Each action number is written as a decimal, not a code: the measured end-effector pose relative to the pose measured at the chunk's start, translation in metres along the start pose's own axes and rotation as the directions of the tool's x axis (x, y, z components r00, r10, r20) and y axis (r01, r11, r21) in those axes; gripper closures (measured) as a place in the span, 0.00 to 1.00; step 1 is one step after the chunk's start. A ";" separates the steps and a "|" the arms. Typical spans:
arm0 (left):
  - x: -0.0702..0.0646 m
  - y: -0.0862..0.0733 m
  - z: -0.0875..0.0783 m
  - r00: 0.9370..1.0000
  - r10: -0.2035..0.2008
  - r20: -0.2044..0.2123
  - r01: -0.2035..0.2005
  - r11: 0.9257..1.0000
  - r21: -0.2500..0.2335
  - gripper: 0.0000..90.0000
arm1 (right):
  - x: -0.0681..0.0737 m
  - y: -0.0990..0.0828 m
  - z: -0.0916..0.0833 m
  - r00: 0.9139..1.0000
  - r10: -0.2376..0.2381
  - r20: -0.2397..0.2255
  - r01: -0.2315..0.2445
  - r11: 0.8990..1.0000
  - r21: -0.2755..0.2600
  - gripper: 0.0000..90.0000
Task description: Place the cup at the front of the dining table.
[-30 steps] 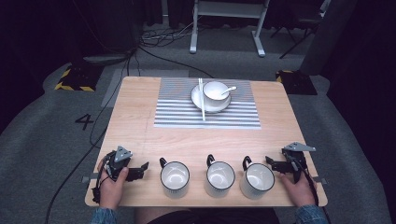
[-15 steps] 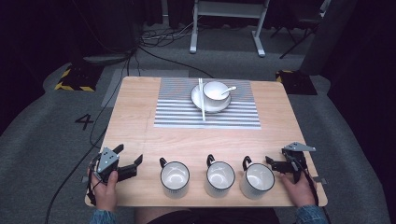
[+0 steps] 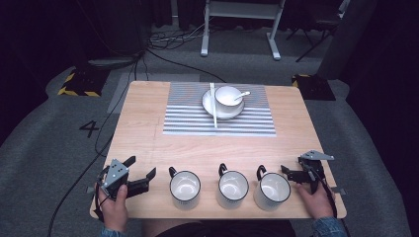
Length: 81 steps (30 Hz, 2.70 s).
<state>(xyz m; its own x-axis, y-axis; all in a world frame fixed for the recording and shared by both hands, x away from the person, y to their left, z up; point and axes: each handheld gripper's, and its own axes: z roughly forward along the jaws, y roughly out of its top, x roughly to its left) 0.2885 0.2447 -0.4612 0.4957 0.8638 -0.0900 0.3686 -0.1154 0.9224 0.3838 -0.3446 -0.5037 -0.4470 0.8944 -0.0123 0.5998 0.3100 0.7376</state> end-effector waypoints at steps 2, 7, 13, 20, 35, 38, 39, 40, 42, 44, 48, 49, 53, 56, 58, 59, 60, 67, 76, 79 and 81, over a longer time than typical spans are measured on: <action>-0.001 0.001 -0.001 1.000 0.002 0.000 -0.002 1.000 -0.002 0.17 | 0.000 0.000 0.000 1.000 0.000 0.000 0.000 1.000 0.000 0.16; -0.007 0.004 -0.007 1.000 0.011 0.009 -0.011 1.000 -0.025 0.17 | 0.000 0.000 0.000 1.000 0.000 0.000 0.000 1.000 0.000 0.16; -0.021 0.010 -0.012 0.999 0.030 0.030 -0.029 0.999 -0.038 0.17 | 0.000 0.000 0.000 1.000 0.000 0.000 0.000 1.000 0.000 0.16; -0.043 0.013 -0.023 0.999 0.018 0.045 -0.017 0.999 -0.031 0.17 | 0.000 0.000 0.000 1.000 0.001 0.000 -0.001 1.000 0.000 0.16; -0.071 0.008 -0.032 0.990 0.038 0.138 -0.038 0.999 -0.004 0.17 | 0.000 0.000 0.000 1.000 0.000 0.000 0.000 1.000 0.000 0.16; -0.076 0.008 -0.031 0.986 0.054 0.160 -0.056 0.998 0.009 0.17 | 0.000 0.000 0.000 1.000 0.000 0.000 0.000 1.000 0.000 0.16; -0.079 0.008 -0.030 0.984 0.055 0.171 -0.058 0.998 0.011 0.17 | 0.000 0.000 0.000 1.000 0.000 0.000 0.000 1.000 0.000 0.16; -0.082 0.007 -0.028 0.978 0.063 0.200 -0.069 0.997 0.023 0.17 | 0.000 0.000 0.000 1.000 0.001 0.000 -0.001 1.000 0.000 0.16; -0.084 0.007 -0.027 0.972 0.076 0.221 -0.085 0.996 0.029 0.17 | 0.000 0.000 0.000 1.000 0.000 0.000 0.000 1.000 0.000 0.16; -0.089 0.006 -0.023 0.967 0.080 0.240 -0.093 0.995 0.042 0.17 | 0.000 0.000 0.000 1.000 0.000 0.000 0.000 1.000 0.000 0.16; -0.090 0.003 -0.016 0.967 0.069 0.245 -0.091 0.992 0.084 0.17 | 0.000 0.000 0.000 1.000 0.001 0.000 -0.001 1.000 0.000 0.16; -0.091 0.002 -0.014 0.968 0.064 0.243 -0.091 0.991 0.101 0.17 | 0.000 0.000 0.000 1.000 0.000 0.000 0.000 1.000 0.000 0.16; -0.095 -0.002 -0.006 0.962 0.061 0.268 -0.103 0.984 0.148 0.17 | 0.000 0.000 0.000 1.000 0.000 0.000 0.000 1.000 0.000 0.16; -0.097 -0.004 -0.001 0.966 0.076 0.249 -0.118 0.980 0.159 0.15 | 0.000 0.000 0.000 1.000 0.001 0.000 -0.001 1.000 0.000 0.16; -0.097 -0.005 0.001 0.965 0.073 0.251 -0.117 0.980 0.164 0.13 | 0.000 0.000 0.000 1.000 0.000 0.000 0.000 1.000 0.000 0.16; -0.098 -0.007 0.004 0.964 0.065 0.259 -0.111 0.980 0.166 0.11 | 0.000 0.000 0.000 1.000 0.000 0.000 0.000 1.000 0.000 0.16; -0.098 -0.008 0.006 0.963 0.059 0.262 -0.106 0.979 0.173 0.10 | 0.000 0.000 0.000 1.000 0.000 0.000 0.000 1.000 0.000 0.16; -0.098 -0.014 0.020 0.967 0.030 0.253 -0.082 0.977 0.197 0.05 | 0.000 0.000 0.000 1.000 0.000 0.001 0.000 1.000 0.000 0.16; -0.102 -0.022 0.043 0.970 0.014 0.241 -0.062 0.980 0.190 0.00 | 0.000 0.000 0.000 1.000 -0.001 0.004 0.001 1.000 -0.001 0.16; -0.102 -0.023 0.044 0.968 0.024 0.250 -0.067 0.984 0.166 0.00 | 0.000 0.000 0.000 1.000 -0.002 0.004 0.002 1.000 -0.001 0.16; -0.103 -0.024 0.047 0.969 0.023 0.248 -0.062 0.986 0.153 0.00 | 0.000 0.000 0.000 1.000 -0.005 0.006 0.005 1.000 -0.002 0.16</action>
<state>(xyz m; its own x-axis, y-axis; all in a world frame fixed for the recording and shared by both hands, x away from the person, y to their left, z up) 0.2656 0.1359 -0.4915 0.6832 0.7126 -0.1593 0.4529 -0.2424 0.8580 0.3836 -0.3449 -0.5040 -0.4455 0.8951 -0.0200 0.5966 0.3134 0.7388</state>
